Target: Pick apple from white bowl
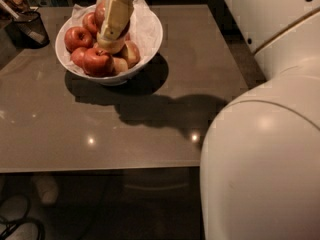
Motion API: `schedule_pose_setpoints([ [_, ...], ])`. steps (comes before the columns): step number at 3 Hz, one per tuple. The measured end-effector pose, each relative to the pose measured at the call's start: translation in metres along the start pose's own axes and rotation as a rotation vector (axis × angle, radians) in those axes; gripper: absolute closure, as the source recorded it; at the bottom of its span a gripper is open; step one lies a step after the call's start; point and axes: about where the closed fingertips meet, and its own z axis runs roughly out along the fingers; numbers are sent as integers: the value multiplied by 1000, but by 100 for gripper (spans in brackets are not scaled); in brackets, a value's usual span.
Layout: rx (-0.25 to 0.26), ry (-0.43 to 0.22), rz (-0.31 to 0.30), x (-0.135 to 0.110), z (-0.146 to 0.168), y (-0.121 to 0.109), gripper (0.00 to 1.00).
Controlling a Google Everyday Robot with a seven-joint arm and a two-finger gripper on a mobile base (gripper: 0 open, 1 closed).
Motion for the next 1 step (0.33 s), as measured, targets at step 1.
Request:
schedule_pose_setpoints([
  [1, 23, -11, 1, -3, 3, -7, 100],
])
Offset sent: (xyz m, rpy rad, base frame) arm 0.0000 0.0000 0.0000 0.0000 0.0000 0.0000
